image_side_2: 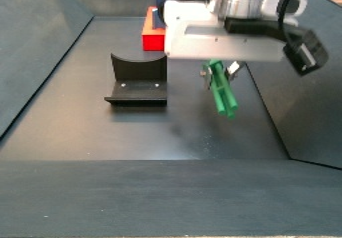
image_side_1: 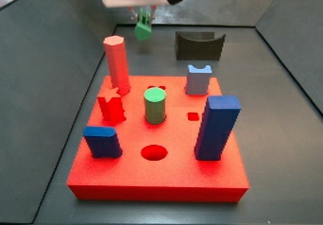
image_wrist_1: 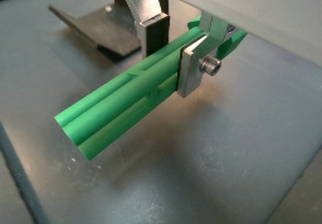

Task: Pick up the 3 prong object. Move up. Rotate the 3 prong object. Place the 3 prong object on the fixture. Regrasp the 3 prong object. Move to above the board. Insert the 3 prong object.
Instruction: Rotate the 3 prong object.

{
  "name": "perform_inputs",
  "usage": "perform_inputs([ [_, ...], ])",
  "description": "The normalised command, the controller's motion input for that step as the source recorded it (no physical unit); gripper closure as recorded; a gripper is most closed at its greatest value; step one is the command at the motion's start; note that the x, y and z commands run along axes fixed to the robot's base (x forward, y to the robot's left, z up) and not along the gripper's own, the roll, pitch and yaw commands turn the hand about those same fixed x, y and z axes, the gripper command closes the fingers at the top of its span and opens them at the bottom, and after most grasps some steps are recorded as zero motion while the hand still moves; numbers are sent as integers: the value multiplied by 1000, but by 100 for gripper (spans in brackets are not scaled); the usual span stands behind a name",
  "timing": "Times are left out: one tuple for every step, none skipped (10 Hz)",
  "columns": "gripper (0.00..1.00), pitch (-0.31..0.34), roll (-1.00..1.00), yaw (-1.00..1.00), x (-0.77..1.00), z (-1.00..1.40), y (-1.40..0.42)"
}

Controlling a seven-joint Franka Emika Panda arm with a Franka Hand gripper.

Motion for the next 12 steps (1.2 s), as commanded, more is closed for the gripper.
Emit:
perform_inputs([
  [100, -31, -55, 5, 42, -767, 4],
  [100, -36, -65, 4, 39, -593, 6],
  [100, -44, -71, 3, 35, -463, 8],
  [100, -47, -77, 3, 36, -342, 11],
  [100, -50, -86, 3, 35, -179, 13],
  [0, 0, 0, 0, 0, 0, 0],
  [0, 0, 0, 0, 0, 1000, 0],
  [0, 8, -1, 0, -5, 1000, -1],
  [0, 29, -1, -2, -16, 1000, 0],
  [0, 58, 3, -7, -11, 1000, 5],
  [0, 72, 10, -12, -12, 1000, 6],
  [0, 74, 20, -16, -17, 1000, 9],
])
